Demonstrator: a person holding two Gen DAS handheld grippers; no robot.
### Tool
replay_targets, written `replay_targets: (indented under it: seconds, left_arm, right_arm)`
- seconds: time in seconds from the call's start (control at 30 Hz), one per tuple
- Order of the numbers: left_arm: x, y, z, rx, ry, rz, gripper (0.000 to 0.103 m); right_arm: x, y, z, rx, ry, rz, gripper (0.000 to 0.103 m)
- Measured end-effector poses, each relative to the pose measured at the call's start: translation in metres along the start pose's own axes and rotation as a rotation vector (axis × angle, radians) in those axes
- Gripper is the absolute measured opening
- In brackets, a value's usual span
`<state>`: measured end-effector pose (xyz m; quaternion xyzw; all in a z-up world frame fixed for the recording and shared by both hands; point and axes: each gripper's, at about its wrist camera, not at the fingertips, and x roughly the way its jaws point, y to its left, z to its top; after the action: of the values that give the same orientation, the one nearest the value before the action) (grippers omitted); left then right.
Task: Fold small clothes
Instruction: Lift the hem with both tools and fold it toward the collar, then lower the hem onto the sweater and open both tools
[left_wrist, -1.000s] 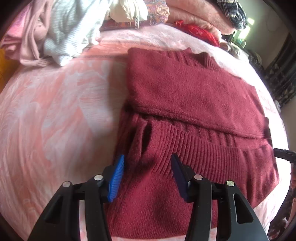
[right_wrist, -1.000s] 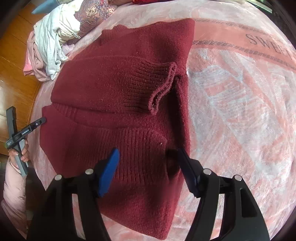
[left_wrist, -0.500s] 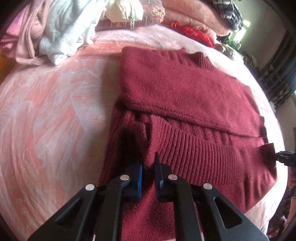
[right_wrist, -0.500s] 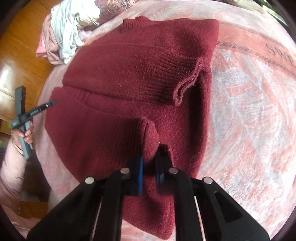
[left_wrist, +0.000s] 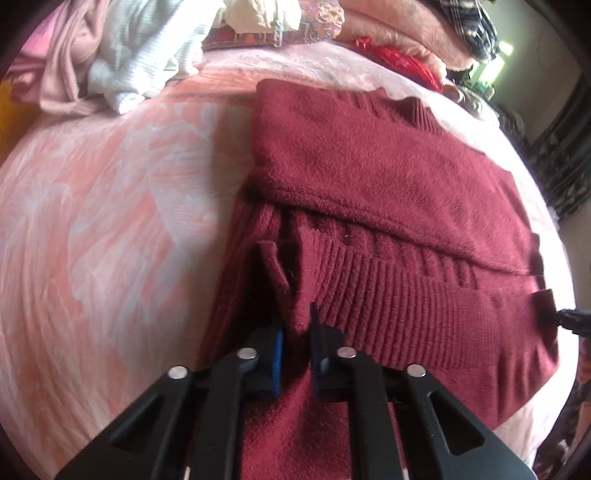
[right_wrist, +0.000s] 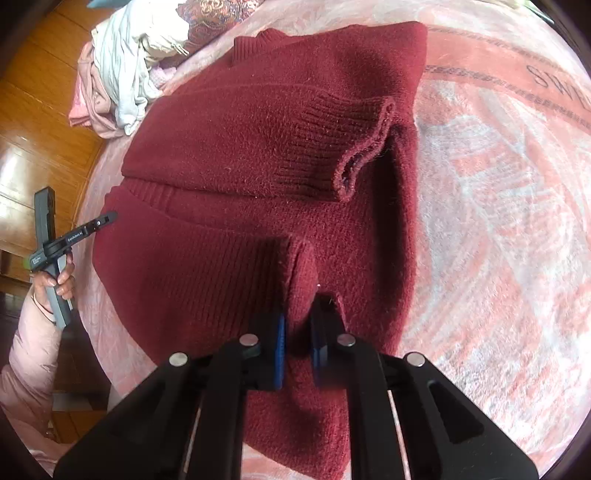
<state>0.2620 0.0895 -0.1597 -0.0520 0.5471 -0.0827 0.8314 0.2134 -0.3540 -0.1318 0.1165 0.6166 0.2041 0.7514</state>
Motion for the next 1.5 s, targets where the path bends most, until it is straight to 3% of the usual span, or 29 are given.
replay_targets:
  seconds: [0.23, 0.4, 0.63, 0.8, 0.93, 1.07, 1.5]
  left_arm:
    - [-0.036, -0.004, 0.007, -0.039, -0.084, -0.040, 0.009]
    - [-0.066, -0.010, 0.035, -0.049, -0.192, -0.038, 0.009]
    - [-0.067, -0.019, 0.105, -0.050, -0.276, 0.017, 0.009]
    - [-0.044, -0.025, 0.165, -0.049, -0.324, 0.078, 0.009]
    - [-0.009, -0.027, 0.199, -0.055, -0.320, 0.116, 0.009]
    - [0.031, -0.029, 0.216, -0.059, -0.250, 0.141, 0.009]
    - [0.101, -0.014, 0.218, -0.032, -0.097, 0.223, 0.010]
  right_arm:
    - [-0.041, 0.003, 0.010, 0.013, -0.095, 0.070, 0.008]
    - [-0.078, 0.017, 0.039, -0.004, -0.188, 0.058, 0.008]
    - [-0.092, 0.024, 0.121, 0.012, -0.249, -0.015, 0.008]
    - [-0.083, 0.011, 0.184, 0.058, -0.264, -0.060, 0.008]
    - [-0.057, -0.002, 0.227, 0.093, -0.262, -0.121, 0.008]
    - [-0.021, -0.021, 0.252, 0.140, -0.231, -0.163, 0.008]
    - [0.042, -0.056, 0.259, 0.208, -0.145, -0.212, 0.009]
